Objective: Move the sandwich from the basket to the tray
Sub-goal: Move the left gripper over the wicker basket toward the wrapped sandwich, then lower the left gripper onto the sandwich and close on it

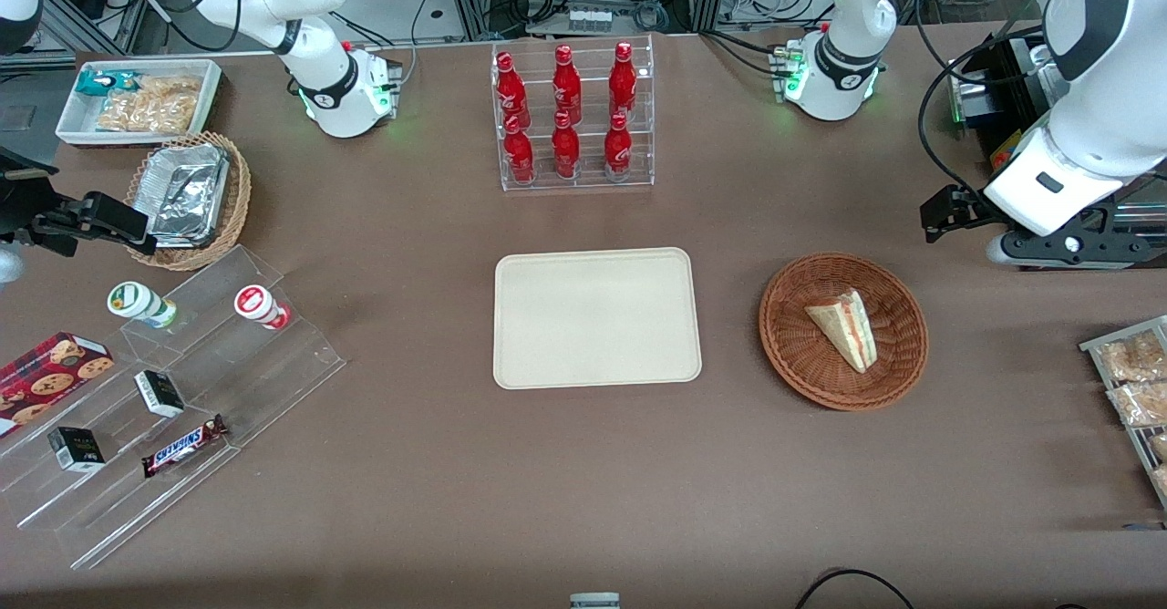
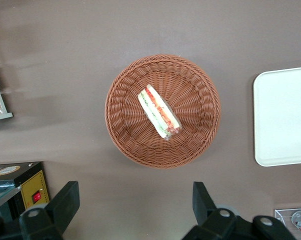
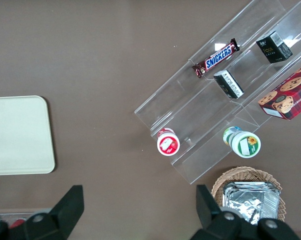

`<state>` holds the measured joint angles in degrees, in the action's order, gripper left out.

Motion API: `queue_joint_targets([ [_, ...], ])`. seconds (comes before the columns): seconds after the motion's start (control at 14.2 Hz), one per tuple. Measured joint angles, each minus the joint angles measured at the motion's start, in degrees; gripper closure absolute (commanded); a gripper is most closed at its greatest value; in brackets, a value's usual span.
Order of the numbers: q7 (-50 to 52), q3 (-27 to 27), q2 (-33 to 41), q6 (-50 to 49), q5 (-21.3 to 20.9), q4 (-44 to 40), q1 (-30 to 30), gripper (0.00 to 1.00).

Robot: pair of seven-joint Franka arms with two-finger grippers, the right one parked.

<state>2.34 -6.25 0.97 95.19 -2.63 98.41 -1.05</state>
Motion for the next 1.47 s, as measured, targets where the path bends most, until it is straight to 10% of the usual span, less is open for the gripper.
queue_joint_targets([
  [0.77,-0.27,0.00,-4.91,1.83,1.78,5.22,0.02,0.00],
  [1.47,5.17,-0.02,-7.44,34.44,1.93,27.74,0.02,0.00],
])
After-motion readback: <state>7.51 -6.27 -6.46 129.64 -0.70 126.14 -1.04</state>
